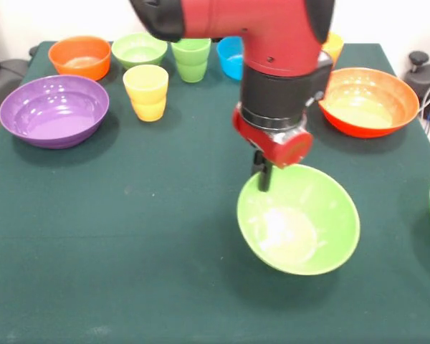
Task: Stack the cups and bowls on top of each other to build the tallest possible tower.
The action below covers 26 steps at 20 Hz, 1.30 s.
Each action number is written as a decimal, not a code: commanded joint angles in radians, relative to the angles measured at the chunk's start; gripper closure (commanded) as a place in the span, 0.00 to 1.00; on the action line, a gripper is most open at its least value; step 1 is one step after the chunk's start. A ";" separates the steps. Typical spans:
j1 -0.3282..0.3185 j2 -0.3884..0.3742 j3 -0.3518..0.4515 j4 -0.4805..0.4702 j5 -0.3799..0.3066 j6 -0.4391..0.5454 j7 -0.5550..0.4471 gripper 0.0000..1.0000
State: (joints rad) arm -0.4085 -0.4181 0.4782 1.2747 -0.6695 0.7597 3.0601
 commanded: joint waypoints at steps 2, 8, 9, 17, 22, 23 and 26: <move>-0.019 -0.019 -0.051 0.139 -0.085 -0.077 -0.226 1.00; 0.055 -0.036 -0.142 0.086 -0.106 0.130 -0.232 1.00; 0.083 -0.031 -0.163 0.061 -0.106 0.191 -0.222 1.00; 0.253 0.014 -0.285 -0.114 -0.108 0.550 -0.185 1.00; 0.330 0.074 -0.321 -0.273 -0.148 0.819 -0.264 1.00; 0.344 0.087 -0.326 -0.308 -0.165 0.870 -0.285 1.00; 0.395 0.125 -0.348 -0.403 -0.256 0.971 -0.333 1.00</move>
State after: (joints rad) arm -0.0738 -0.4032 0.1871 1.0808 -0.7455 1.4782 3.0380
